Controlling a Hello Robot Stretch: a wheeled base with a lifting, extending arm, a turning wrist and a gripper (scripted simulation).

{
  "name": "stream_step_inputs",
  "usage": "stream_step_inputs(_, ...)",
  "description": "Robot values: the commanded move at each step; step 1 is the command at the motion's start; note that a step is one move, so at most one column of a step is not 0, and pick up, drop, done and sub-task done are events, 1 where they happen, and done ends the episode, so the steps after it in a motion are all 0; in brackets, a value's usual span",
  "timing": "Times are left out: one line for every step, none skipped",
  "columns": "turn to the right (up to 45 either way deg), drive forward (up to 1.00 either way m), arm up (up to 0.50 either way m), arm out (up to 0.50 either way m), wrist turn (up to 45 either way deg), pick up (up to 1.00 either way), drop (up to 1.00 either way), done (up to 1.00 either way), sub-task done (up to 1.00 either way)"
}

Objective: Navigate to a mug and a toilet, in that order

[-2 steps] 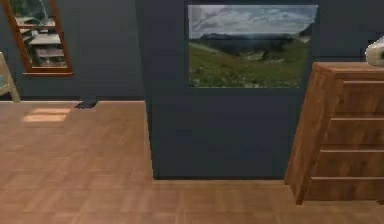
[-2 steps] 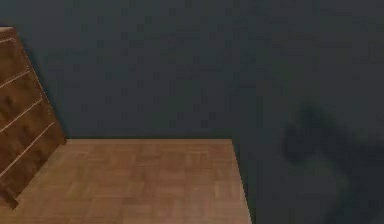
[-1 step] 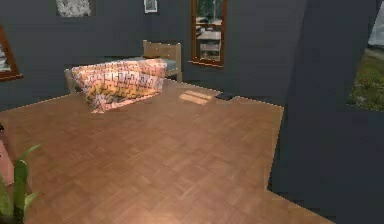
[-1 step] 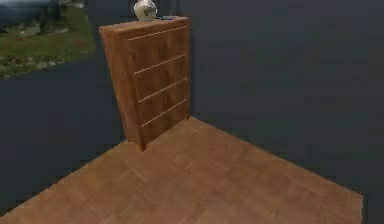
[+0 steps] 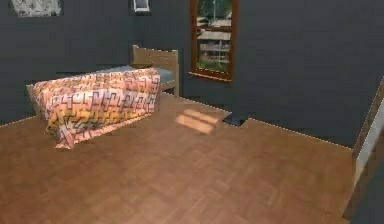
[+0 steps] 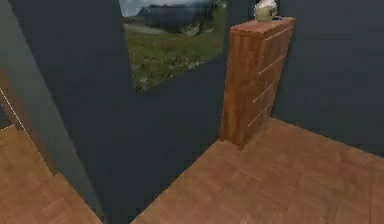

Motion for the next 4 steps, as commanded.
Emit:
stream_step_inputs(0.0, 0.60, 0.00, 0.00, 0.0, 0.00, 0.00, 0.00, 0.00)
stream_step_inputs(36.0, 0.00, 0.00, 0.00, 0.0, 0.00, 0.00, 0.00, 0.00)
stream_step_inputs(0.0, 1.00, 0.00, 0.00, 0.0, 0.00, 0.00, 0.00, 0.00)
stream_step_inputs(6.0, 0.00, 0.00, 0.00, 0.0, 0.00, 0.00, 0.00, 0.00)
